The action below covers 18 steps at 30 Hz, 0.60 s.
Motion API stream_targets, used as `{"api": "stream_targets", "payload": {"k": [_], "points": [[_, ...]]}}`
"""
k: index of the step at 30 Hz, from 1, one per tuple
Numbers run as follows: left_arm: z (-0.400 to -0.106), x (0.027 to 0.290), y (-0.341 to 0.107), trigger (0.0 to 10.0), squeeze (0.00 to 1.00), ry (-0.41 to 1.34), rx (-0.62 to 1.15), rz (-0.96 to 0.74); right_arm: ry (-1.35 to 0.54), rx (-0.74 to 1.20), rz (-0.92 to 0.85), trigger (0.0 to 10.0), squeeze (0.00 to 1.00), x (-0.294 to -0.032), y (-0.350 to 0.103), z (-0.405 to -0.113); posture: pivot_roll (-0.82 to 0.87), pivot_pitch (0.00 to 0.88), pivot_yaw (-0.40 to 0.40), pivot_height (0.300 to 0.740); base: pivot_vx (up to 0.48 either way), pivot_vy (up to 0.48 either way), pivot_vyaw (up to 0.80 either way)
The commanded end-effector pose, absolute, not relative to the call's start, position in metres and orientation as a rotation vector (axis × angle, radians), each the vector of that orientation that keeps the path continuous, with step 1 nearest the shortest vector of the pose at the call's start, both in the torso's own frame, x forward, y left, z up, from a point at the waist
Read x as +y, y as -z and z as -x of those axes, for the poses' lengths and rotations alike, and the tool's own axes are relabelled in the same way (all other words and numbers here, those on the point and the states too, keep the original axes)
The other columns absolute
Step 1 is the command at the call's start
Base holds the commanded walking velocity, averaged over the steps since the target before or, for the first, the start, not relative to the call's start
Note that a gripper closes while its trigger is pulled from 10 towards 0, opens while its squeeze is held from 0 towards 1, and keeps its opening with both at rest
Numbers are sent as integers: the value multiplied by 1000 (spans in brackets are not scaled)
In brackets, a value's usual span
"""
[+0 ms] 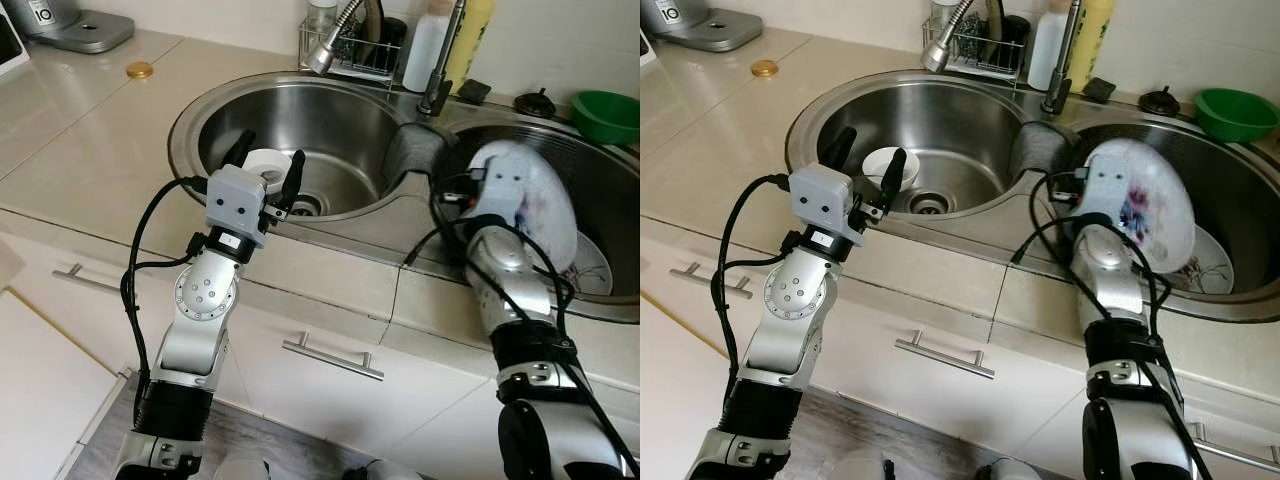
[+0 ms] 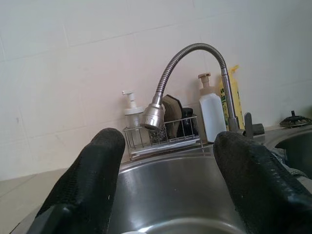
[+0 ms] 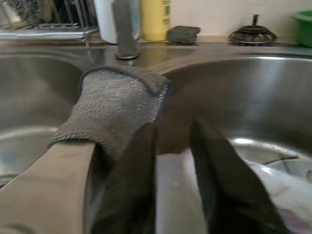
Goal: Kitchen organization
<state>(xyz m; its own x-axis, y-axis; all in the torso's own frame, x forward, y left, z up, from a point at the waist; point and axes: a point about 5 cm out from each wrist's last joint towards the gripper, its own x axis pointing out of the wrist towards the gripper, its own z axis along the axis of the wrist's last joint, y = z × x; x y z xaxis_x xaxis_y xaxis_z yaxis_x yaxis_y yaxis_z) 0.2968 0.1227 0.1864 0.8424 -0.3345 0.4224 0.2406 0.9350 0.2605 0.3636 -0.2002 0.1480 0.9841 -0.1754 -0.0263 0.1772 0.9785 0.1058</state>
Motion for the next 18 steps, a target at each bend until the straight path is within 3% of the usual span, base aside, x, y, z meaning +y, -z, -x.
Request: {"api": "stream_targets", "payload": {"k": [1, 11, 18], "points": [[-297, 120, -187, 10000, 0, 311, -487, -203, 199, 27, -144, 10000, 1000, -205, -150, -365, 168, 0, -74, 740, 0, 0, 0], [-297, 120, -188, 10000, 0, 313, -491, -194, 240, -47, -190, 10000, 1000, -210, -161, -364, 170, 0, -75, 740, 0, 0, 0], [-296, 118, -189, 10000, 0, 329, -494, -183, 53, -301, 12, 10000, 1000, -176, -194, -347, 168, 0, -73, 740, 0, 0, 0]]}}
